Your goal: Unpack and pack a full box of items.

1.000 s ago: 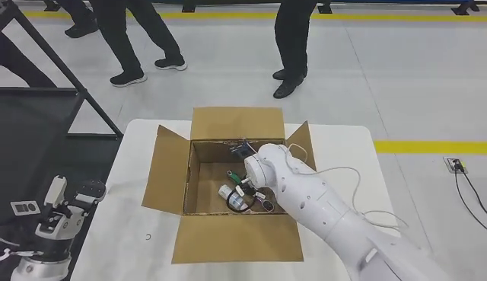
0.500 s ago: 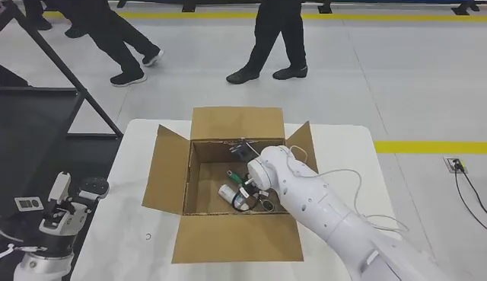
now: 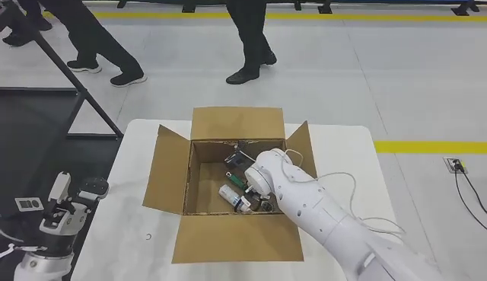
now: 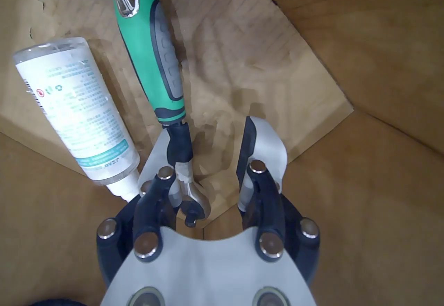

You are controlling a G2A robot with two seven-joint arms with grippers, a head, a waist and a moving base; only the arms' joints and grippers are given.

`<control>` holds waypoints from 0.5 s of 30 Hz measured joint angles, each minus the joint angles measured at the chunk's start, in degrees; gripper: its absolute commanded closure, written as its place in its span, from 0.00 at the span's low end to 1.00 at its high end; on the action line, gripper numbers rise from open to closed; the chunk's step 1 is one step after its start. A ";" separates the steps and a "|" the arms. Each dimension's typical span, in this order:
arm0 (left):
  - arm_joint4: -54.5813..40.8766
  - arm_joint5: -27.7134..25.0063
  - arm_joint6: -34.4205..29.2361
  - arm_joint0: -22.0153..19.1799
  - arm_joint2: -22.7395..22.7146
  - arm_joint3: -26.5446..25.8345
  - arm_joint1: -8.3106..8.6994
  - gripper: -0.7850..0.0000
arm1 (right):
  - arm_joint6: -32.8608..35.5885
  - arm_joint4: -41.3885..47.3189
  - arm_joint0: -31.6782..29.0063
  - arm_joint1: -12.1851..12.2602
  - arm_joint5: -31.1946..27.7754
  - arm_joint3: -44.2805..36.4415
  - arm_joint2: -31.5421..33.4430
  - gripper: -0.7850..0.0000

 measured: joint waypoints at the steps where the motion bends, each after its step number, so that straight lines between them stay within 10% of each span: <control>1: 0.06 0.03 0.02 -0.05 0.01 0.03 0.00 0.00 | -0.35 0.09 -0.02 -0.05 -0.31 0.13 0.21 0.51; 15: 0.59 0.58 -0.26 -0.98 0.46 0.47 -0.04 0.00 | 0.47 -2.37 -1.17 -0.24 -2.34 -0.61 1.74 0.50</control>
